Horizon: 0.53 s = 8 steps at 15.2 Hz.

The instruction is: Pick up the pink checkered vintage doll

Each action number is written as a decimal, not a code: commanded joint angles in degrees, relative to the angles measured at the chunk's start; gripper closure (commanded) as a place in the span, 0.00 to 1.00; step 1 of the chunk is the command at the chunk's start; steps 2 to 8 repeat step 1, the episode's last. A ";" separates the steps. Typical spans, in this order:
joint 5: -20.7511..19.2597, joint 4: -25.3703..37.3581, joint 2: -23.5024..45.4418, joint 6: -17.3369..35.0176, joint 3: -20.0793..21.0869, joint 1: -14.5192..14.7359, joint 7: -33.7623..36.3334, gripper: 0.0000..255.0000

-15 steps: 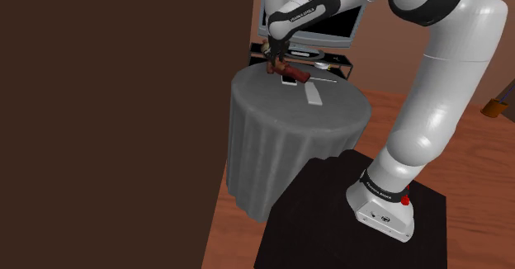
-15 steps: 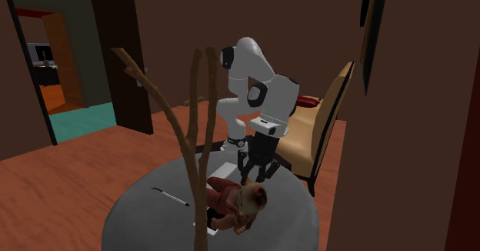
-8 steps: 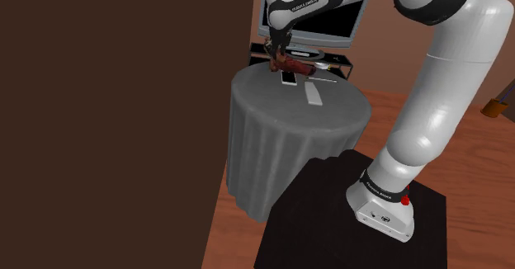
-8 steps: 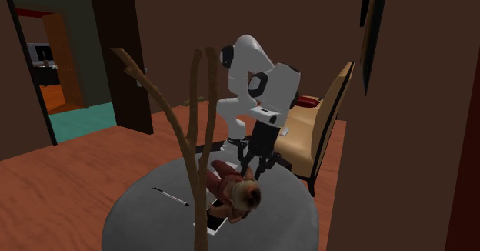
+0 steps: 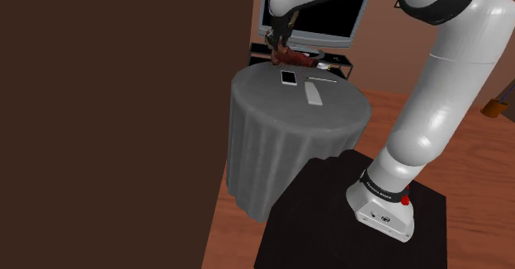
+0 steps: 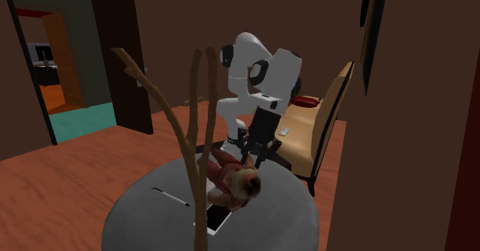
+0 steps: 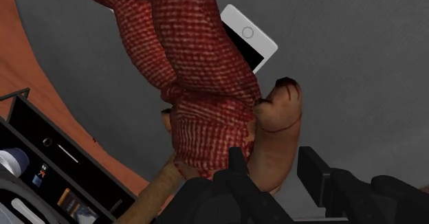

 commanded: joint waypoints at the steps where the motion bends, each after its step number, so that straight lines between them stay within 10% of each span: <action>1: 0.09 0.58 -0.01 -0.42 -0.02 -0.04 -0.28 1.00; 8: 0.09 0.58 -0.01 -0.42 -0.02 -0.04 -0.28 1.00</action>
